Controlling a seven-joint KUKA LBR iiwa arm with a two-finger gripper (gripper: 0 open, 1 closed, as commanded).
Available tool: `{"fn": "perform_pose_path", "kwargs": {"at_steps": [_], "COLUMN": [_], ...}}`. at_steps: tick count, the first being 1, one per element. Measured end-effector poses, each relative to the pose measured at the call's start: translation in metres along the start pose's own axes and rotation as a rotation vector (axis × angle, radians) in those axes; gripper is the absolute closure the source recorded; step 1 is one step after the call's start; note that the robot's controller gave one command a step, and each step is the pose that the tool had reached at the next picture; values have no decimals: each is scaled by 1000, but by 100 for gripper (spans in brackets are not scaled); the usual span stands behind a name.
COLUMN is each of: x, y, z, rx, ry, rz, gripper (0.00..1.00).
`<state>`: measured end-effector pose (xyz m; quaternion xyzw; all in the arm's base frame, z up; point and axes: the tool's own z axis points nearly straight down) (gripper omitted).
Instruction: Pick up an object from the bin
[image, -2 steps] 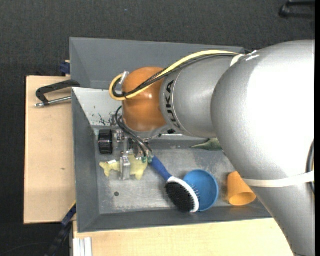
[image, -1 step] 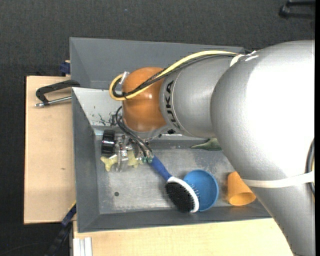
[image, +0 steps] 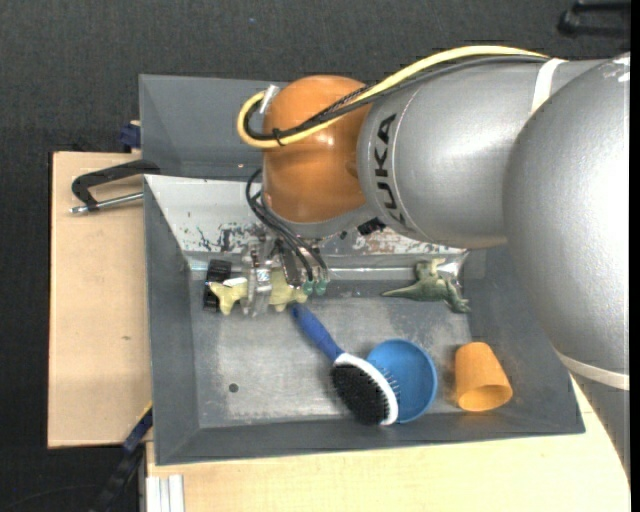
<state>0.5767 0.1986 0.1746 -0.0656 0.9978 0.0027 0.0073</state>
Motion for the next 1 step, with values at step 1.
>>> {"fn": "perform_pose_path", "kwargs": {"at_steps": [1], "x": [-9], "y": [0], "z": [-172], "rx": [0], "ry": [-2], "rz": [9], "gripper": [100]}}
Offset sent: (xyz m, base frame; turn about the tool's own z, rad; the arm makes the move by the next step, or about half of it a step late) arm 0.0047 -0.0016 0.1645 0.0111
